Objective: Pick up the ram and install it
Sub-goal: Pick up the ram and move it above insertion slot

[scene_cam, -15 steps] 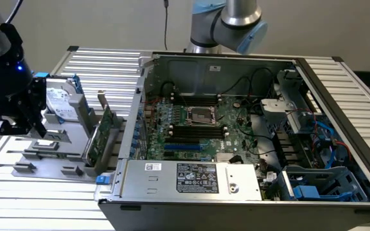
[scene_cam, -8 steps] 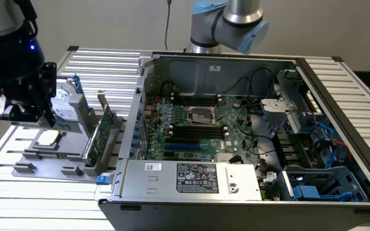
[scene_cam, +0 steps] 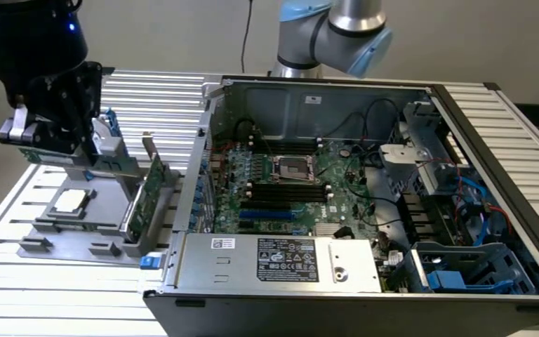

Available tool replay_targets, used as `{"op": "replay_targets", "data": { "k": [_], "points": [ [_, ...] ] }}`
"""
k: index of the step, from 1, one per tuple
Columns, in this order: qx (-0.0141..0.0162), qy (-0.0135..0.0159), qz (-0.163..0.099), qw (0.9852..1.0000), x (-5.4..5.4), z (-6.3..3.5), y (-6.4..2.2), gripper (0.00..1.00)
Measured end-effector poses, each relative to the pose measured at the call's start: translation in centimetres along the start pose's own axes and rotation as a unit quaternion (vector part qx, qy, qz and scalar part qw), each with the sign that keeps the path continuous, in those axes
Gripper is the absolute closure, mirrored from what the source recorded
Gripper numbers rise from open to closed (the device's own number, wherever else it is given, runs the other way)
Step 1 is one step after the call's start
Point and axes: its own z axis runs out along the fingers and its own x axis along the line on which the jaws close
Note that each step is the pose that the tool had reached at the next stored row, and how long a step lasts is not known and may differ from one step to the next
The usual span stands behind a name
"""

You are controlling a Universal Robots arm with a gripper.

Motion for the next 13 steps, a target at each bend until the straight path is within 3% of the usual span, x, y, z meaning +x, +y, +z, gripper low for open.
{"op": "replay_targets", "data": {
  "k": [7, 13],
  "points": [
    [-0.005, -0.0002, -0.001, 1.0, -0.2, -2.61, -2.56, 0.86],
    [-0.0067, 0.0, -0.001, 1.0, -0.4, -3.6, -5.2, 0.86]
  ]
}}
